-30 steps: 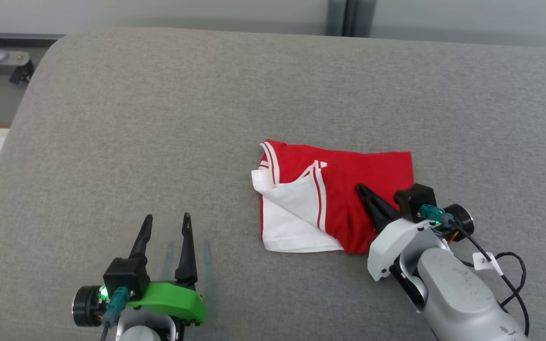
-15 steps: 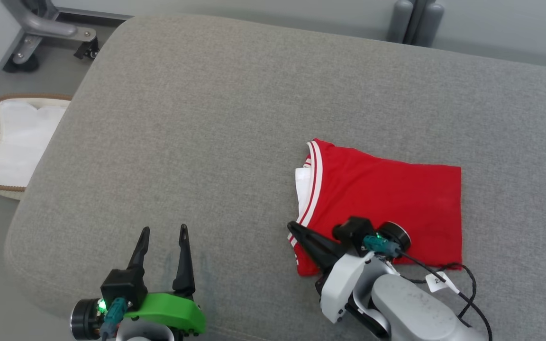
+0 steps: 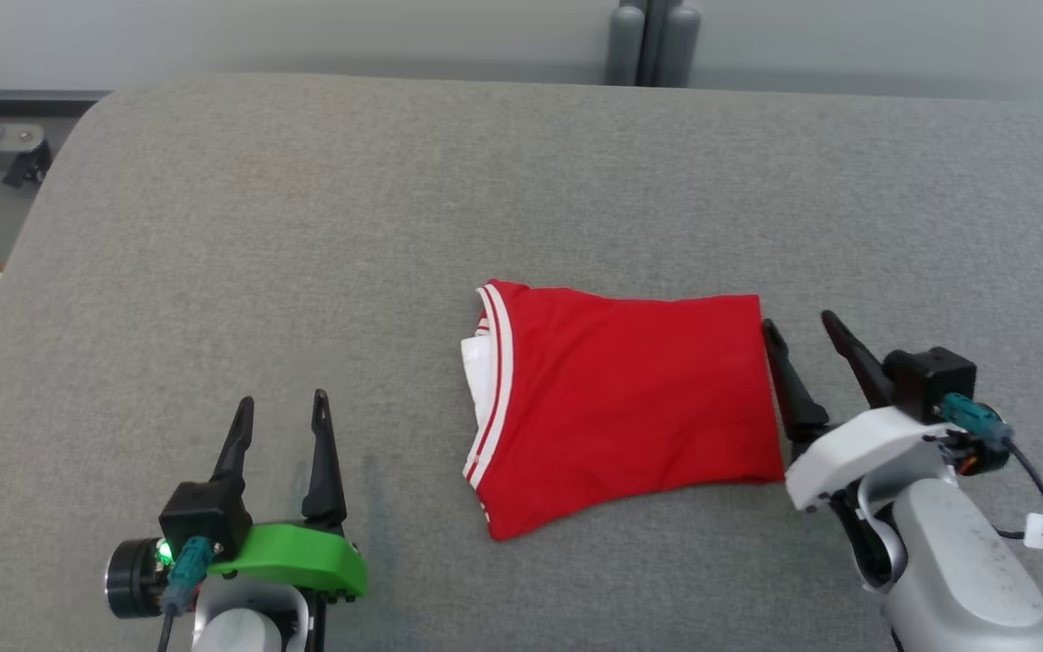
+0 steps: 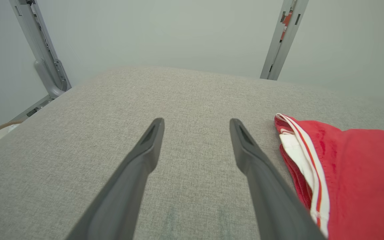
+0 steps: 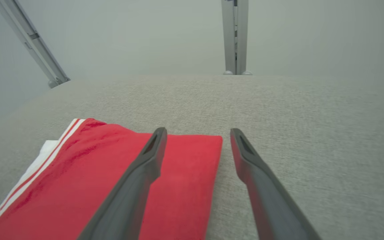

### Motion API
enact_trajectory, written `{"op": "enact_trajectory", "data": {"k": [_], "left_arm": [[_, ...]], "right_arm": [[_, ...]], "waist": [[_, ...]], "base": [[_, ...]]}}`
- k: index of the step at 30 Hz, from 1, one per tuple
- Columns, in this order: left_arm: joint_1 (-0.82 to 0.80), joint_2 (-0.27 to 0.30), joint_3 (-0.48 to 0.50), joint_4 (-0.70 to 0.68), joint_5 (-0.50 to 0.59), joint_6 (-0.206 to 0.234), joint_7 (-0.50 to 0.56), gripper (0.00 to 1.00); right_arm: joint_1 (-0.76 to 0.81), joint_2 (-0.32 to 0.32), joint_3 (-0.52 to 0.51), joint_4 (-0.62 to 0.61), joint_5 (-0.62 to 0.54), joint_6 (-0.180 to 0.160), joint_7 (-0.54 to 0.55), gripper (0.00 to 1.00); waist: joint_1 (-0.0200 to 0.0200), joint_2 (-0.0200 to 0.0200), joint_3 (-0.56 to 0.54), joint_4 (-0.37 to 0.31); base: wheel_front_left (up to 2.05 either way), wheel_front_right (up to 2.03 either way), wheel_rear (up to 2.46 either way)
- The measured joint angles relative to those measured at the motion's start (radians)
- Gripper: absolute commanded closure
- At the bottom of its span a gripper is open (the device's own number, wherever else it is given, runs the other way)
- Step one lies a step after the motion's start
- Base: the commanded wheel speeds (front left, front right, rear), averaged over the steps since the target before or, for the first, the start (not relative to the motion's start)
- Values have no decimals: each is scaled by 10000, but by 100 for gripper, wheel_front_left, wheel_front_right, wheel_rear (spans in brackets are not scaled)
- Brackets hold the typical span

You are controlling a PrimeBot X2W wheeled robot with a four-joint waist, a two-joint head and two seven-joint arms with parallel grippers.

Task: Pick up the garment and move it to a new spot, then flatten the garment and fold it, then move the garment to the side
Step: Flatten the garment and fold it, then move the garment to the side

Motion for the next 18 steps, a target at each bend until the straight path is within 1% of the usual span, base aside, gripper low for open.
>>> {"op": "enact_trajectory", "data": {"k": [2, 7, 11, 18], "left_arm": [[-38, 2, 111, 46, 94, 23, 0, 0], [-59, 0, 336, 104, 318, -17, 0, 0], [20, 0, 554, 224, 516, -71, 0, 0], [453, -4, 821, 483, 686, -268, 0, 0]], "right_arm": [[183, 44, -602, -56, -61, 0, 0, 0], [585, 144, -1354, -207, -650, 0, 0, 0], [880, 190, -1540, -238, -1055, 0, 0, 0], [1320, 316, -1563, -288, -1235, 0, 0, 0]], "waist": [[0, 0, -20, -256], [0, 0, -65, -895], [0, 0, -118, -1291], [0, 0, -367, -1815]], "base": [[0, 0, 0], [0, 0, 0], [0, 0, 0], [0, 0, 0]]}}
